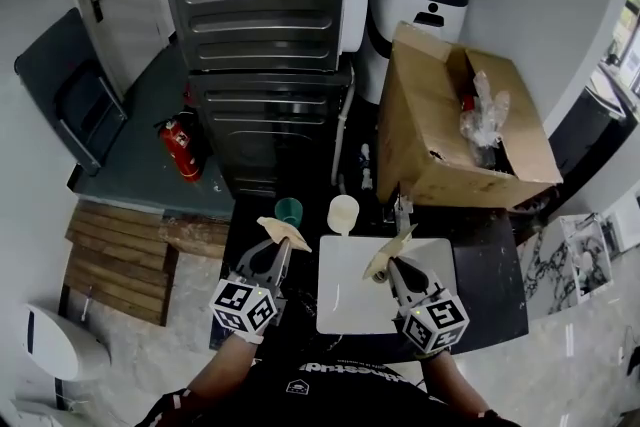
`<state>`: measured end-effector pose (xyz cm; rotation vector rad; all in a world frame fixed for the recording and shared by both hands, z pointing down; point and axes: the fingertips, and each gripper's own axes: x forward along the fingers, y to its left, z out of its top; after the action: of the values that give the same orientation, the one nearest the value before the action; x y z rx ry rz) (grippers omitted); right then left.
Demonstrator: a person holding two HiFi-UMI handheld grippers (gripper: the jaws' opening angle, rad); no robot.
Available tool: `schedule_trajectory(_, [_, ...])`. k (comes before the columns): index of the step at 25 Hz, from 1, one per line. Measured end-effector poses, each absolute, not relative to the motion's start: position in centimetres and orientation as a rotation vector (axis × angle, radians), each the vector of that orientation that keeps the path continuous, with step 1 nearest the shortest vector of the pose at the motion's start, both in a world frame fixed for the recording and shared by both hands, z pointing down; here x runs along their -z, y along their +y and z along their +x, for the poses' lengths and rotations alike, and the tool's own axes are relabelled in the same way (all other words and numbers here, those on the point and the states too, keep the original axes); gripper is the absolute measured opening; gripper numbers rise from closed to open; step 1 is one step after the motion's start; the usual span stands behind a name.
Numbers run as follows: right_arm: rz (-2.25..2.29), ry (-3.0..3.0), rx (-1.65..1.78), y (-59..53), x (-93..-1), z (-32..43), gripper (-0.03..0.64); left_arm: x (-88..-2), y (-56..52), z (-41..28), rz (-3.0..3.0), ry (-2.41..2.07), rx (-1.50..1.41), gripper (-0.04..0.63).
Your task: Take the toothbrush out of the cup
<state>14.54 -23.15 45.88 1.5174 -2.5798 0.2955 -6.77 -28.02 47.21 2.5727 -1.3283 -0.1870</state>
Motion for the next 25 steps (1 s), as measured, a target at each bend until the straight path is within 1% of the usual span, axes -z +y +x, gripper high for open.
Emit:
schedule_trajectory(11, [1.498,-2.614,-0.293,-23.0,-45.7,13.5,0.038,-46.4,-28.3,-7.9,2.579,-1.344,0.198,0.018])
schedule_trajectory(25, [1.505,-2.606,-0.282,-23.1,-45.8,13.5,0.038,-46.9,-27.9,-7.6,2.575,-1.33,0.19,0.018])
